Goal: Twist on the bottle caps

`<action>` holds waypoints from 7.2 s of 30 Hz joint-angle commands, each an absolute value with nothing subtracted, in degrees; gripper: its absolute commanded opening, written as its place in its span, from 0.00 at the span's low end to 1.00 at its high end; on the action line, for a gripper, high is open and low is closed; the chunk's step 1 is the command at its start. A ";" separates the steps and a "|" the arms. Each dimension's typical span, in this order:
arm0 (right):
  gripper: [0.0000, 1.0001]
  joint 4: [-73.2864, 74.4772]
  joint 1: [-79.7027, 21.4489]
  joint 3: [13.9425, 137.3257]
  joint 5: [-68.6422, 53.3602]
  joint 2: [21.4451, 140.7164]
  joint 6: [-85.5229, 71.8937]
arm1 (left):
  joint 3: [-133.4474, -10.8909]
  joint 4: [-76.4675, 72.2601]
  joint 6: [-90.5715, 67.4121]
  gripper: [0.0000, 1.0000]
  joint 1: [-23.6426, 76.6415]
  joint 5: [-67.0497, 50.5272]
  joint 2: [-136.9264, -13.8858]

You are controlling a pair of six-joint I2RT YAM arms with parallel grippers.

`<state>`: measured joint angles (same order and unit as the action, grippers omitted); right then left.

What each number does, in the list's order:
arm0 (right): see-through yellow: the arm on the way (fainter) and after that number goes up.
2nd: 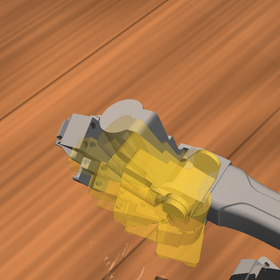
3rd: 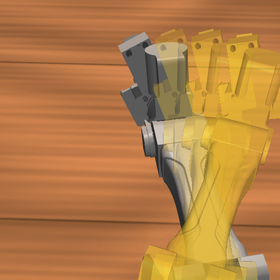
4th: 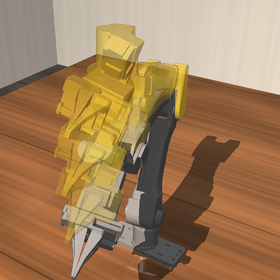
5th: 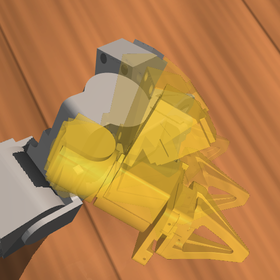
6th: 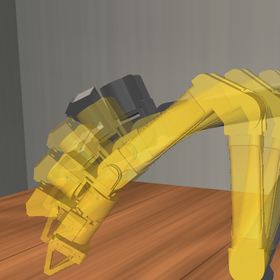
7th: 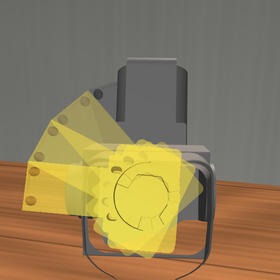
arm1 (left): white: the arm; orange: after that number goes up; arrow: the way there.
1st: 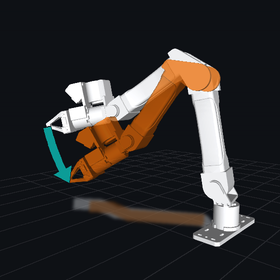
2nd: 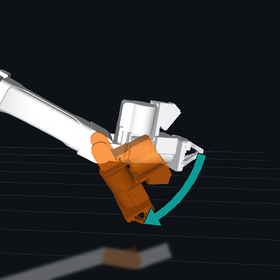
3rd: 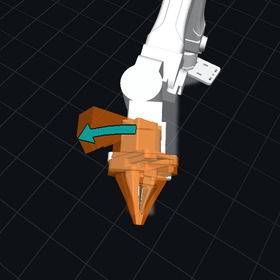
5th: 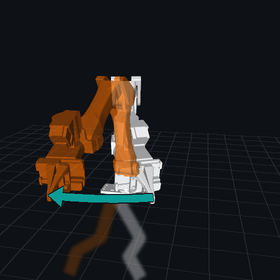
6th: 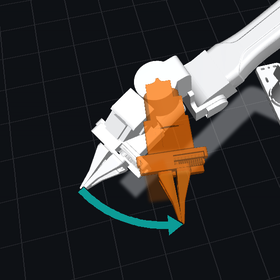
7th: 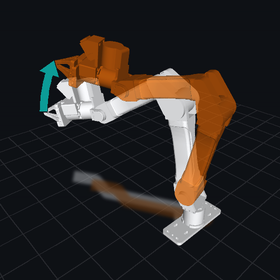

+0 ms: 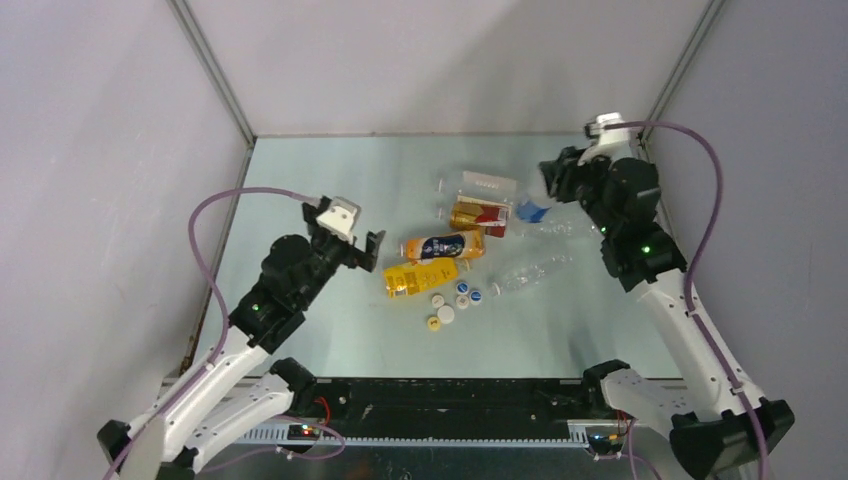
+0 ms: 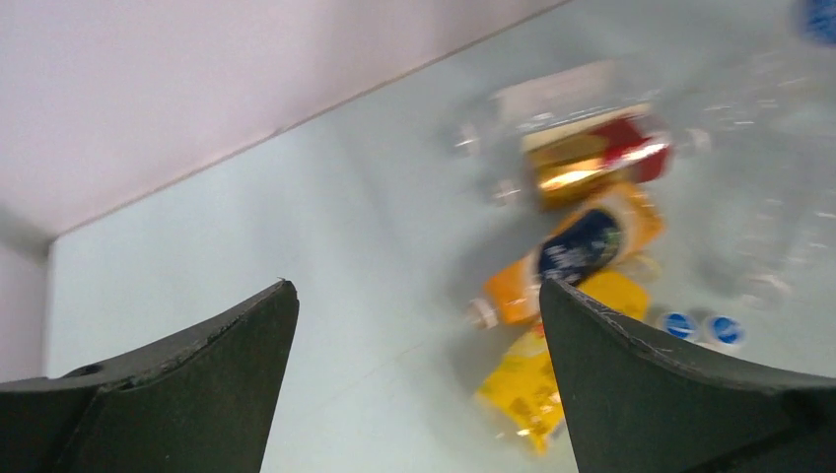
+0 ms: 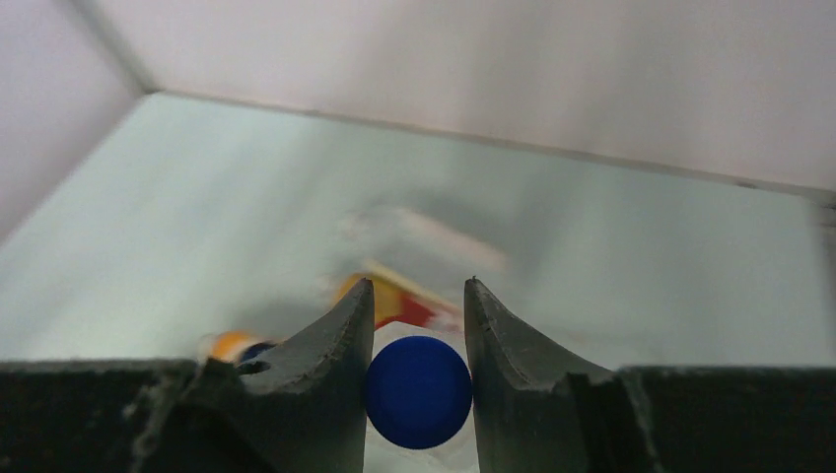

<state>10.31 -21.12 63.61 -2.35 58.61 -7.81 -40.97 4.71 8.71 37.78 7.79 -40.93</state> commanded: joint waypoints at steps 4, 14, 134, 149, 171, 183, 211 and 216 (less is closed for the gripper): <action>0.00 6.96 -0.62 66.04 1.24 63.93 -1.57 | -45.12 13.18 8.00 1.00 24.72 17.59 -38.29; 0.00 -10.75 13.95 65.09 -1.23 78.51 -1.82 | -40.18 7.57 8.37 1.00 20.41 19.35 -36.89; 0.99 34.21 27.57 62.48 29.32 81.59 -25.83 | -34.23 7.52 -6.39 1.00 20.04 4.47 -33.08; 0.90 33.78 25.73 72.80 41.16 104.58 -6.89 | -31.98 6.54 -5.18 1.00 20.10 8.41 -31.52; 0.61 19.19 21.68 75.76 49.57 121.45 16.72 | -31.40 5.30 -5.44 1.00 20.57 8.94 -33.47; 0.54 22.35 21.62 75.76 54.03 127.80 22.60 | -31.07 4.53 -5.26 1.00 20.57 8.21 -33.62; 0.47 36.15 25.08 77.09 51.38 132.87 16.09 | -30.65 4.09 -4.66 1.00 20.57 7.66 -32.89; 0.39 35.31 26.14 79.42 51.17 133.09 16.86 | -30.75 4.21 -4.66 1.00 20.52 7.47 -33.42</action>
